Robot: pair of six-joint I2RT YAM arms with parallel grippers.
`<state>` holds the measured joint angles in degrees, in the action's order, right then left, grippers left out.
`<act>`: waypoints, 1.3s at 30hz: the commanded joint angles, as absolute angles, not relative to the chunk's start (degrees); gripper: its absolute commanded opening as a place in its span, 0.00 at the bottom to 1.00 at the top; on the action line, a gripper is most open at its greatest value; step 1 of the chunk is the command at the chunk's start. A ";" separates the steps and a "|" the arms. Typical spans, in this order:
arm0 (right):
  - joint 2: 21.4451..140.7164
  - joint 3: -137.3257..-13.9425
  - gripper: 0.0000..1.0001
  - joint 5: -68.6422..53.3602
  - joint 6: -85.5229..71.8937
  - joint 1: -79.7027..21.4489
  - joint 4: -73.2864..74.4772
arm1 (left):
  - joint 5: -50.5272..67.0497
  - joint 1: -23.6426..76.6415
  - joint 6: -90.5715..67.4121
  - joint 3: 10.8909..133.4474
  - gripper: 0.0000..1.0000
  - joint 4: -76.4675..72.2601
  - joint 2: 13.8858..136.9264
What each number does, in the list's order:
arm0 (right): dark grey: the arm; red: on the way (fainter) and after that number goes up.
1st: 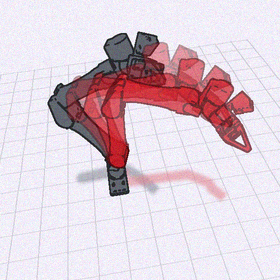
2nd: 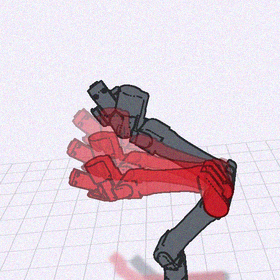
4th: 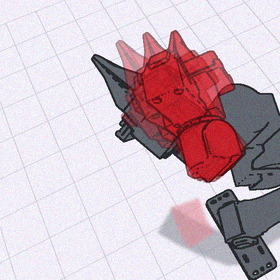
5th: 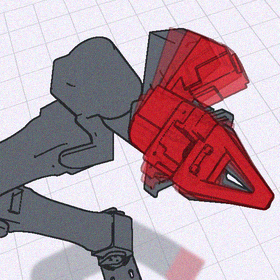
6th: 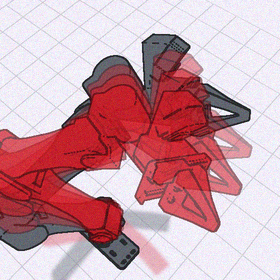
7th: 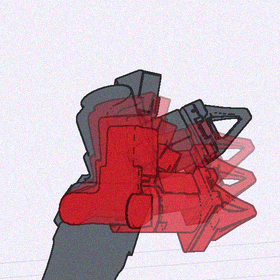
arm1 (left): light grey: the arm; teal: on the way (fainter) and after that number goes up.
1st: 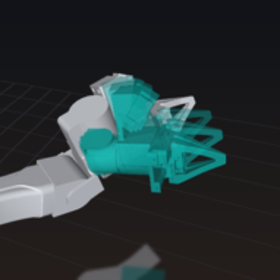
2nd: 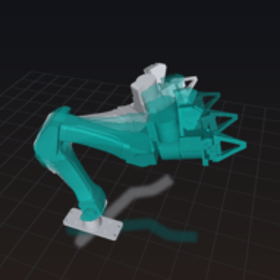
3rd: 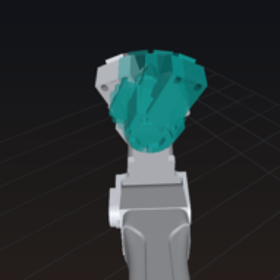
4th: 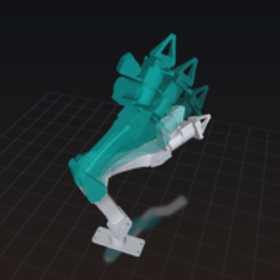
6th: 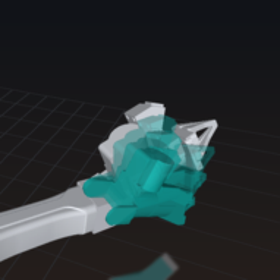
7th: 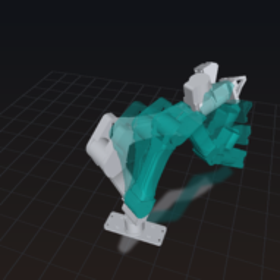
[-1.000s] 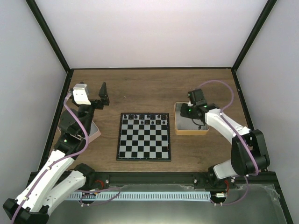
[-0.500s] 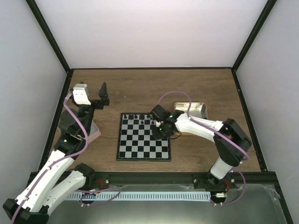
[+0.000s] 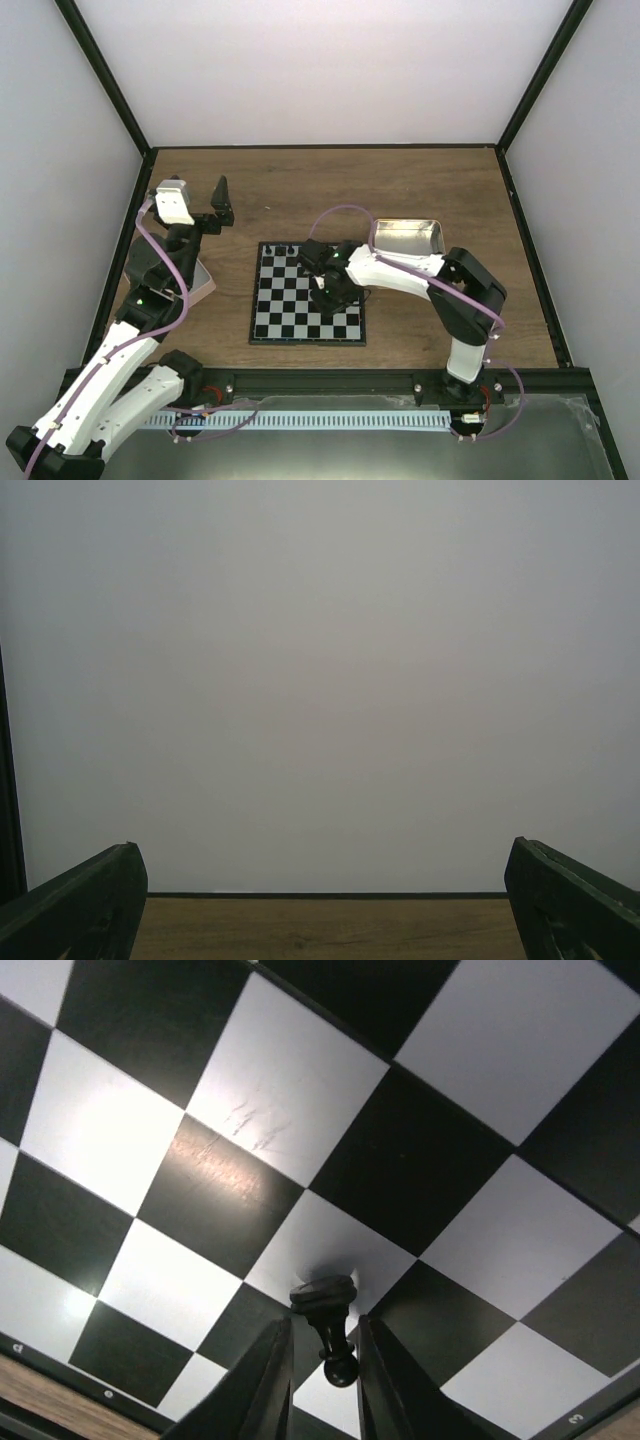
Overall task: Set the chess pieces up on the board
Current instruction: Place the chess piece on the chessboard, then pick up the chess piece from the chessboard.
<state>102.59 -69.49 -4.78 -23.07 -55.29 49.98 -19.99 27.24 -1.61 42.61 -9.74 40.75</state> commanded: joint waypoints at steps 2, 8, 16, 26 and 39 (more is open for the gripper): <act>103.08 -73.00 0.27 -3.48 -22.77 -55.37 51.18 | -20.16 26.97 -1.18 42.70 1.00 -9.94 40.48; 102.96 -72.59 0.29 -4.08 -24.07 -55.32 48.68 | -20.42 26.94 -1.14 42.67 1.00 -9.90 40.34; 103.80 -70.51 0.29 -1.93 -24.10 -55.37 48.44 | -20.48 26.96 -1.05 42.60 1.00 -9.95 40.30; 103.10 -69.04 0.32 -1.61 -20.72 -55.36 48.57 | -20.16 26.97 -1.32 42.63 1.00 -9.96 40.32; 99.44 -64.08 0.38 -5.80 -18.47 -55.41 44.18 | -19.65 26.98 -1.55 42.63 1.00 -10.02 40.56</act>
<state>101.08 -65.71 -4.03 -19.90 -55.29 45.69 -20.25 27.24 -1.45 42.61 -9.74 40.77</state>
